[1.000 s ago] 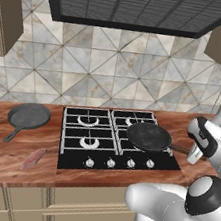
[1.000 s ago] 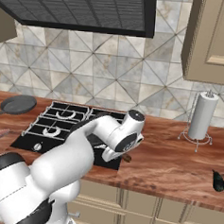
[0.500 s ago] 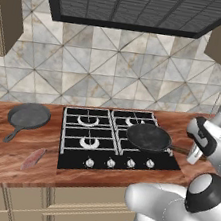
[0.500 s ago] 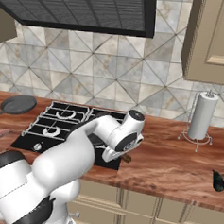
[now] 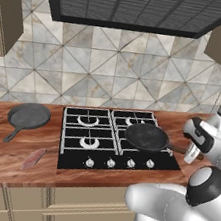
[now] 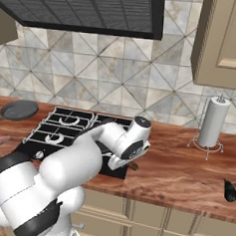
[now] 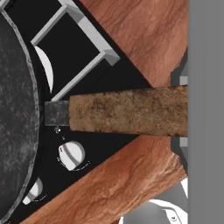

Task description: Place both pans onto different burners. Then place the eggplant and the steak on different pans.

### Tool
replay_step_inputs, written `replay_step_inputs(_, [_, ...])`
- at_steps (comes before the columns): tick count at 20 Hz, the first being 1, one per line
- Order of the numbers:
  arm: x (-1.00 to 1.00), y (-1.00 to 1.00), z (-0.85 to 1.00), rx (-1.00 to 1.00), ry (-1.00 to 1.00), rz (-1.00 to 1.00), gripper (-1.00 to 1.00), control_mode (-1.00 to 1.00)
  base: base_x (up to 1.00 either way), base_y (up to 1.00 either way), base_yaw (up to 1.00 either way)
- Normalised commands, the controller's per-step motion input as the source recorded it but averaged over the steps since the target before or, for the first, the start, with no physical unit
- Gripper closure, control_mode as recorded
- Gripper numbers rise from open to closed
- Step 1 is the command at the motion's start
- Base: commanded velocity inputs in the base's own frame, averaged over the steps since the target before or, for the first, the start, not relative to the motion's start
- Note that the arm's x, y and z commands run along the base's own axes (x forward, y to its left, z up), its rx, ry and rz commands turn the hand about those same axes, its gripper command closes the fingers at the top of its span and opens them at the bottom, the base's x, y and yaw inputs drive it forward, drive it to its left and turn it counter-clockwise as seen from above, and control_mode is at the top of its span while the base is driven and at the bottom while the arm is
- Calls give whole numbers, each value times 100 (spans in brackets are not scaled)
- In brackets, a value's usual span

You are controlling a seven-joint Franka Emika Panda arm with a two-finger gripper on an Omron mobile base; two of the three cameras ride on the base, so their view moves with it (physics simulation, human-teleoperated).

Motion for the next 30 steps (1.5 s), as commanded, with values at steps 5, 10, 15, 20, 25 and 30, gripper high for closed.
replay_step_inputs(5, [24, -5, -16, 0, 0, 0, 100, -100, 0, 0, 0])
replay_step_inputs(10, [21, -8, -19, 0, 1, 0, 100, -100, 0, 0, 0])
replay_step_inputs(15, [25, -8, -20, 0, 1, 0, 100, -100, 0, 0, 0])
replay_step_inputs(20, [33, -8, -18, 0, 0, 1, 100, -100, 0, 0, 0])
replay_step_inputs(25, [24, -2, -20, 0, 2, 0, 100, -100, 0, 0, 0])
replay_step_inputs(30, [4, 0, -24, 0, 0, 0, -100, -100, 0, 0, 0])
